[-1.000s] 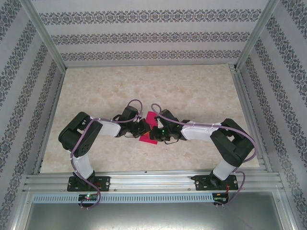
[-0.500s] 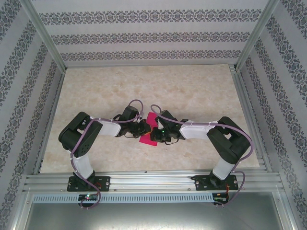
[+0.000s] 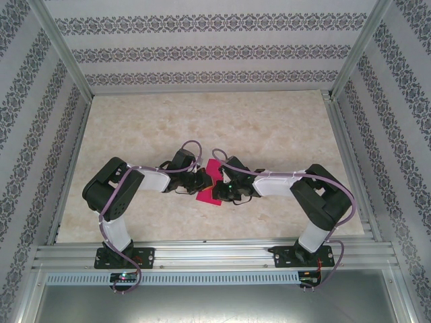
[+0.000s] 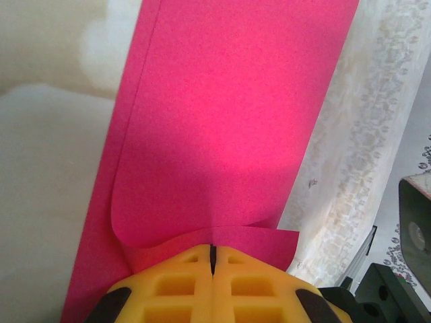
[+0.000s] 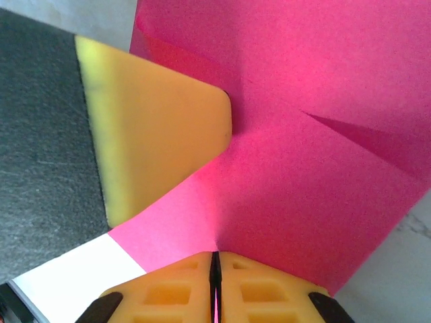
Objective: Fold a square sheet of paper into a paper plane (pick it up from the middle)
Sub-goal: Fold the triangle a second time at the center of the table.
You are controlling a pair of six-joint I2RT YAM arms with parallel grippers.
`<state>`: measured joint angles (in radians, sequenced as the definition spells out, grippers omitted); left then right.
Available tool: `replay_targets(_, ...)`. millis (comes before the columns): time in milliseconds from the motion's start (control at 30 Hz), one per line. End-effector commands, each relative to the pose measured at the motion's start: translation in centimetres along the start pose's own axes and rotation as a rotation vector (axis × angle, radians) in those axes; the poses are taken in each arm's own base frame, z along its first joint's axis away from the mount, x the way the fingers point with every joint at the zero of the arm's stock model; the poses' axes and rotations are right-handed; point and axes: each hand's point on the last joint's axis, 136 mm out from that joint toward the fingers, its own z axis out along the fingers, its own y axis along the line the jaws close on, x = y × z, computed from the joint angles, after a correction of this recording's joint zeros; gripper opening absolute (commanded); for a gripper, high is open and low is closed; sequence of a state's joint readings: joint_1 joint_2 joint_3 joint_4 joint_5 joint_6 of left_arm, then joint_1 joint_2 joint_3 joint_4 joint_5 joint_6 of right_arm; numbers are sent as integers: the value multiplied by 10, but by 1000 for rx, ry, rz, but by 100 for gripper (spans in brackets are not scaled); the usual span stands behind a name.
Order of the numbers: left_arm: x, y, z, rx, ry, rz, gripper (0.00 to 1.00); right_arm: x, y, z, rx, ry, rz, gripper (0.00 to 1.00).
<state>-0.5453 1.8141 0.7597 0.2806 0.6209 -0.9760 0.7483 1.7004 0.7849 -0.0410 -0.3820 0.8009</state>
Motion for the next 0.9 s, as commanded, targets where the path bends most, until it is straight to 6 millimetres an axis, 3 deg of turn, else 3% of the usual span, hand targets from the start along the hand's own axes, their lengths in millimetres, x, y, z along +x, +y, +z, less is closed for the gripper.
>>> replay_targets(0,17,21,5,-82,51,-22,0,3,-7,-12,41,-2,-16,11)
replay_targets(167,17,21,5,-82,51,-23,0,-2,16,-27,-15,-12,-51,12)
replay_targets(300,16,21,5,-83,51,-20,0,1,22,-24,-60,3,-38,13)
replay_targets(467,17,22,6,-84,55,-21,0,5,12,-12,-37,23,-1,13)
replay_targets(867,16,22,4,-93,47,-23,0,32,-37,6,92,87,58,13)
